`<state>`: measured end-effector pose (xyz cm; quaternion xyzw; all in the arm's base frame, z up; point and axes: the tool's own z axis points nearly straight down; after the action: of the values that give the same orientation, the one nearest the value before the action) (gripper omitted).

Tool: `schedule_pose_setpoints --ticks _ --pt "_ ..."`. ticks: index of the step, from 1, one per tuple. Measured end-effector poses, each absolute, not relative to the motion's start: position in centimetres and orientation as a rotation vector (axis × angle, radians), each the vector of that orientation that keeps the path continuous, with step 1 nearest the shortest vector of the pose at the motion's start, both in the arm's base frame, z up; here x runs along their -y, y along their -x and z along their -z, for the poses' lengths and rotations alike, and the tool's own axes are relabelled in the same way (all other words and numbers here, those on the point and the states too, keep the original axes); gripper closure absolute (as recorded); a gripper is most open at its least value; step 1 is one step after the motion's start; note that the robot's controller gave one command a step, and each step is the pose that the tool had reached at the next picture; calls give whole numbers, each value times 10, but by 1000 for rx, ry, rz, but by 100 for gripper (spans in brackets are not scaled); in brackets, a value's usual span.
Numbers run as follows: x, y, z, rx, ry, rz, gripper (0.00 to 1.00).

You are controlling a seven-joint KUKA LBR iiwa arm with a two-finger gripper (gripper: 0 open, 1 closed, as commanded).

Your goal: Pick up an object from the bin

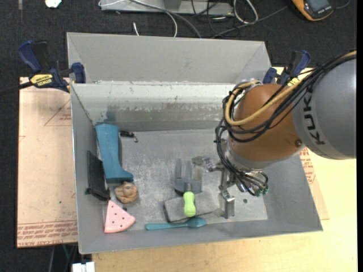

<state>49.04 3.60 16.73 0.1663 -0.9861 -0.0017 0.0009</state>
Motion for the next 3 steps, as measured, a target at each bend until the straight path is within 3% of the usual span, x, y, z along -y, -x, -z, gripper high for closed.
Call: schedule_pose_setpoints --ticks 1,2,3 --pt "-48 -485 -163 3005 -905 9 0" --pt "-88 -482 -133 2996 -944 8 0" --pt "-100 -489 -119 3040 -796 9 0"
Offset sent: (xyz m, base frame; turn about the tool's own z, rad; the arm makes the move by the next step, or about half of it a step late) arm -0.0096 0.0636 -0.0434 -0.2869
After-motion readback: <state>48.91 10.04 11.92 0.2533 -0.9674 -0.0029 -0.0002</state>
